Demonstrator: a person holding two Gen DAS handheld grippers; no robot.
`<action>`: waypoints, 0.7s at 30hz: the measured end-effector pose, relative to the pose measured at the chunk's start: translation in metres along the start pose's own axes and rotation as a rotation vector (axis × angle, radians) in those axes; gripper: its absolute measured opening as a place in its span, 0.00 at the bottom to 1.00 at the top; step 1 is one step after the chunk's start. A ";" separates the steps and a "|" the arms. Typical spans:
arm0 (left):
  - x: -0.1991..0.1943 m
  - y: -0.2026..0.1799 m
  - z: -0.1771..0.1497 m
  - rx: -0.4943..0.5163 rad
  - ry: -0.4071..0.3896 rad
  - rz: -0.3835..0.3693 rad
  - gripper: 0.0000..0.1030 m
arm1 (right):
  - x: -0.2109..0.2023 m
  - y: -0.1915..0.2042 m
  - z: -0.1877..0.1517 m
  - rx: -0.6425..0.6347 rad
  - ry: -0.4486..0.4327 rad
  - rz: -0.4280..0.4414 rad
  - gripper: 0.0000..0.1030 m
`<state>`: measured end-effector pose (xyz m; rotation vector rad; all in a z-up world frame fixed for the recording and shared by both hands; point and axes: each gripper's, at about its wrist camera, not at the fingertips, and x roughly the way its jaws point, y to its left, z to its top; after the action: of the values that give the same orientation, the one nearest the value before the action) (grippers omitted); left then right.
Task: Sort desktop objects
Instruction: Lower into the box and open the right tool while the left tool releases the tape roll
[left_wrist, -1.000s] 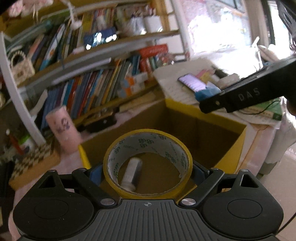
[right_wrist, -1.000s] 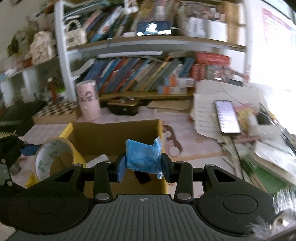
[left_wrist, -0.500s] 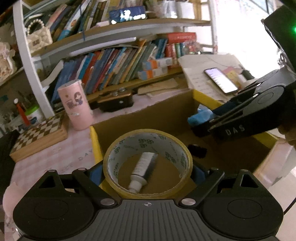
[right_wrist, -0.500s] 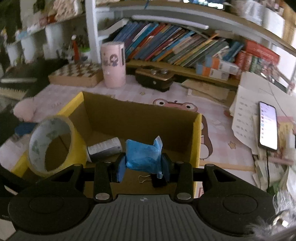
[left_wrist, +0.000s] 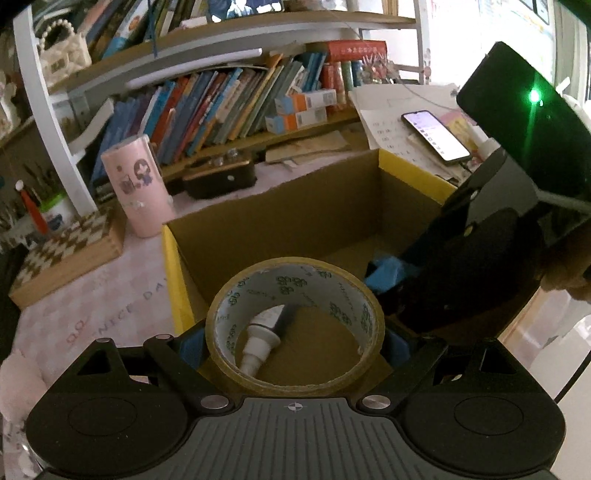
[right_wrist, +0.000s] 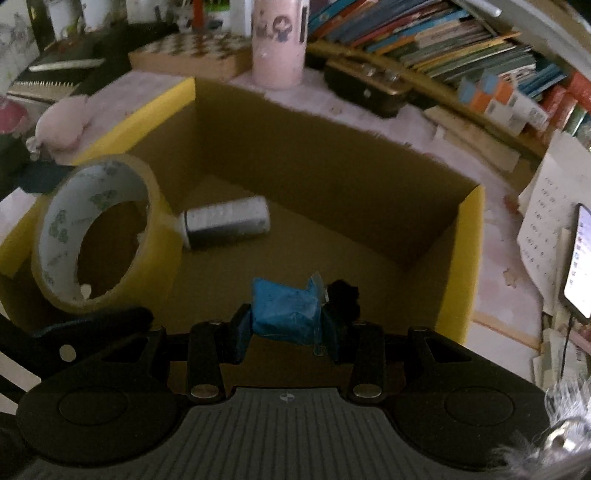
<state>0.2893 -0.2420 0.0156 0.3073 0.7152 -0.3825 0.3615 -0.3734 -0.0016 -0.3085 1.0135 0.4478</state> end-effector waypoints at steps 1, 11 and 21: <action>0.000 -0.001 0.000 -0.003 -0.001 0.002 0.90 | 0.001 0.001 0.000 -0.006 0.007 0.001 0.36; -0.010 0.003 -0.004 -0.028 -0.028 -0.037 0.91 | 0.003 -0.003 0.002 0.007 0.030 0.038 0.37; -0.043 0.010 0.000 -0.060 -0.182 -0.012 0.96 | -0.023 0.010 0.001 -0.001 -0.033 -0.009 0.59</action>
<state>0.2640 -0.2236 0.0463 0.2091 0.5490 -0.3942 0.3474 -0.3690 0.0182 -0.3057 0.9791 0.4441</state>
